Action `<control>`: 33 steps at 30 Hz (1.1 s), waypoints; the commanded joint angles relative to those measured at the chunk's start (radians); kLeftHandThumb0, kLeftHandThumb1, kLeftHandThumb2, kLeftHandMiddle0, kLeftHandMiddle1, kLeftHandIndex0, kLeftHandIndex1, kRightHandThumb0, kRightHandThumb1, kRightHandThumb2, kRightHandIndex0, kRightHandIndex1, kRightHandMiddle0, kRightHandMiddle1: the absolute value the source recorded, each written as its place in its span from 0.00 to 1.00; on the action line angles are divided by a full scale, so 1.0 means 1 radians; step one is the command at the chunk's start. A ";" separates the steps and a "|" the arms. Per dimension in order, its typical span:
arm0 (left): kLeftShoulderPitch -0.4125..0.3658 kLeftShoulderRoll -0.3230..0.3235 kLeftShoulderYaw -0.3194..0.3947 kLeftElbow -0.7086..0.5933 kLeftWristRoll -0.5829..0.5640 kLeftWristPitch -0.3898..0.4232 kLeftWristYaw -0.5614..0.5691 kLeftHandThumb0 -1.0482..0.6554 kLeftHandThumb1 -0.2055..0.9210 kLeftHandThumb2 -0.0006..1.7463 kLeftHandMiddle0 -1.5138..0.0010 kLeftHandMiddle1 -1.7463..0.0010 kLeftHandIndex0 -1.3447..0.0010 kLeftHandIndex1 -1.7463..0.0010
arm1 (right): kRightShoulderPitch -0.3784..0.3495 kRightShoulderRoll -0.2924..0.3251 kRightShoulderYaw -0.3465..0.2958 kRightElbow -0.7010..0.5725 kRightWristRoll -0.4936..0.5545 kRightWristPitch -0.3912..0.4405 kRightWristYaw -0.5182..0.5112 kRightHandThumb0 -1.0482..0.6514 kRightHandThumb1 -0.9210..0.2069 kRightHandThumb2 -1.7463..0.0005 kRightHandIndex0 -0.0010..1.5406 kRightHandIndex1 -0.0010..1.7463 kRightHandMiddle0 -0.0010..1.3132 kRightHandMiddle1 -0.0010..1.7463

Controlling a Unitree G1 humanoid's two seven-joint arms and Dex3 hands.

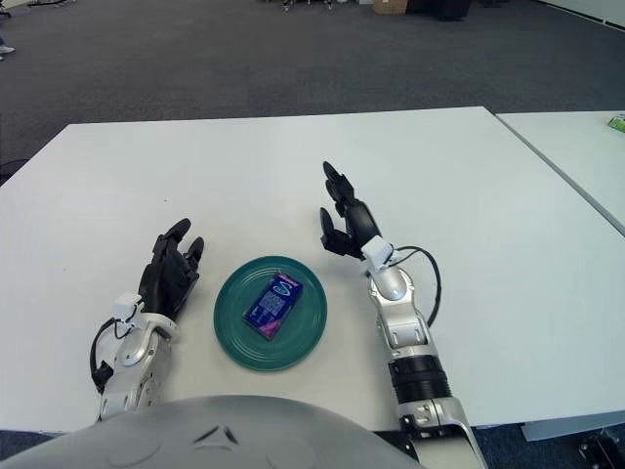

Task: Put the gum into the plate.

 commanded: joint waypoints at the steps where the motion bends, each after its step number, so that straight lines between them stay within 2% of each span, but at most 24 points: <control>1: 0.002 0.004 0.003 0.001 0.001 0.002 -0.009 0.03 1.00 0.60 0.78 1.00 1.00 0.59 | -0.001 0.030 -0.017 -0.023 0.033 0.098 -0.016 0.05 0.00 0.43 0.04 0.00 0.02 0.01; 5: 0.006 0.004 0.003 -0.003 -0.001 0.001 -0.012 0.03 1.00 0.59 0.79 1.00 1.00 0.60 | 0.005 0.058 -0.031 -0.045 0.053 0.194 -0.041 0.06 0.00 0.43 0.04 0.00 0.03 0.02; 10: 0.008 0.003 0.005 -0.008 -0.001 0.004 -0.014 0.02 1.00 0.59 0.80 1.00 1.00 0.61 | 0.026 0.075 -0.037 -0.077 0.060 0.252 -0.053 0.07 0.00 0.43 0.04 0.00 0.03 0.02; 25: 0.001 -0.003 0.008 0.004 0.018 -0.026 -0.006 0.02 1.00 0.57 0.83 1.00 1.00 0.69 | 0.120 0.115 -0.028 -0.140 0.045 0.265 -0.080 0.11 0.00 0.42 0.06 0.01 0.04 0.04; 33: 0.004 0.004 0.001 0.006 0.040 -0.047 -0.011 0.02 1.00 0.57 0.87 1.00 1.00 0.74 | 0.128 0.133 -0.029 -0.131 0.053 0.294 -0.093 0.11 0.00 0.42 0.06 0.00 0.03 0.05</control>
